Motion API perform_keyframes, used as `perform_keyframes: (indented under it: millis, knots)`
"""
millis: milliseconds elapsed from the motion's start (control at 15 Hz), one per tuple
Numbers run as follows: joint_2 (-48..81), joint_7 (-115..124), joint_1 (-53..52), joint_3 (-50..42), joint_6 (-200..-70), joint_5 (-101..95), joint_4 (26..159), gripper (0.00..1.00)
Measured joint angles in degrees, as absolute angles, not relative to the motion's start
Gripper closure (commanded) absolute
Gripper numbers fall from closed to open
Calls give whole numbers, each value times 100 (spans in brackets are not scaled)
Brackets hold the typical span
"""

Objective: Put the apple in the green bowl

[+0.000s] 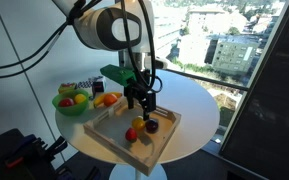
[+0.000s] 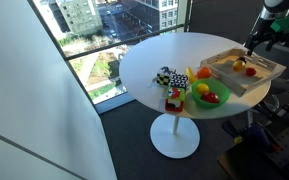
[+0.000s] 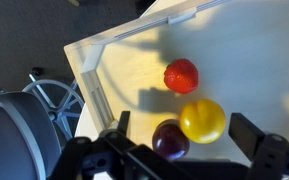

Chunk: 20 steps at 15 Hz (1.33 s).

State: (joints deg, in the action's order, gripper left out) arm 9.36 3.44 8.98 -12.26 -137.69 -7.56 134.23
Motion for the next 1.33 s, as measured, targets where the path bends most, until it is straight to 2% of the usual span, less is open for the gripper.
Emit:
perform_keyframes:
  millis: [1333]
  knots:
    - [1918,934,593,-1133,-14291,-736,13023,0]
